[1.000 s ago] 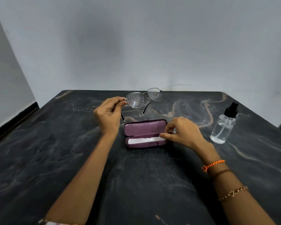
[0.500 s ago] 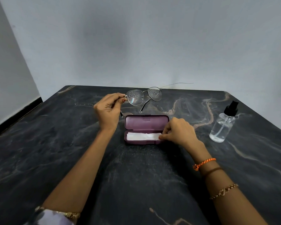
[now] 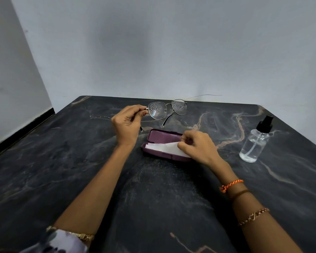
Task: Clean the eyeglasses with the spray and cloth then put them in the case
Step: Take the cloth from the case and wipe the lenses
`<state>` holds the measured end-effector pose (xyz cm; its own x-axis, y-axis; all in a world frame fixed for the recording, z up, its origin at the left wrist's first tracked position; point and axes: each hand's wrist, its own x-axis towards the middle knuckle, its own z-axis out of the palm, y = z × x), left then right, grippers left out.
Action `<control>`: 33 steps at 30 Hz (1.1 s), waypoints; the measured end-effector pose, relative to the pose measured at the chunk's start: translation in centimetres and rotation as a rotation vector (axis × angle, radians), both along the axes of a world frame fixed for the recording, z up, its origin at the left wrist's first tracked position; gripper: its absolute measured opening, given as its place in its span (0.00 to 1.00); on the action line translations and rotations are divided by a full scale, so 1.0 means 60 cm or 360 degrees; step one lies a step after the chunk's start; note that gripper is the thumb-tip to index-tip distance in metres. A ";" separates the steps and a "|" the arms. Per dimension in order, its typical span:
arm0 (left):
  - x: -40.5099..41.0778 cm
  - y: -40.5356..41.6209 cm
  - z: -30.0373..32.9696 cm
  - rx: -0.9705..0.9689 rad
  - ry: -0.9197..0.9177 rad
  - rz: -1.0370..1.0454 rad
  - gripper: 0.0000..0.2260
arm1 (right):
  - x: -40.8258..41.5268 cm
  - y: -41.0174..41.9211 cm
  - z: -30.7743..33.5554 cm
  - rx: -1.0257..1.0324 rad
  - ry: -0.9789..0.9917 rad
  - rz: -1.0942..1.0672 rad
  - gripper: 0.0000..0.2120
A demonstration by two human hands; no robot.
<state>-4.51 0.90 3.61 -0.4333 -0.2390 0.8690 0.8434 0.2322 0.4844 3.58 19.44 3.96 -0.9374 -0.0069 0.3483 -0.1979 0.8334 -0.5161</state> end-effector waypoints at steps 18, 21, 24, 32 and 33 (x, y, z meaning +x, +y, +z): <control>0.018 0.015 0.009 0.0059 -0.0019 -0.0072 0.08 | 0.007 0.025 0.043 -0.3113 -0.0238 0.0169 0.09; 0.027 0.023 0.010 0.0031 -0.0022 -0.0103 0.09 | 0.004 0.035 0.043 -0.3228 -0.0248 0.0282 0.15; 0.036 0.031 0.011 -0.0021 -0.0005 -0.0110 0.09 | 0.002 0.038 0.039 -0.3296 -0.0203 0.0432 0.15; 0.049 0.034 0.017 -0.0116 0.0099 -0.0041 0.05 | 0.001 0.035 0.040 -0.3288 -0.0059 0.0616 0.12; 0.050 0.033 0.018 -0.0132 0.0113 -0.0046 0.05 | 0.000 0.034 0.041 -0.3276 -0.0059 0.0599 0.12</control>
<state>-1.50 2.91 4.68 -0.3754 -0.1530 0.9142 0.8820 0.2441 0.4031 3.60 21.49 6.42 -0.9882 0.1283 0.0832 -0.1518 -0.8886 -0.4329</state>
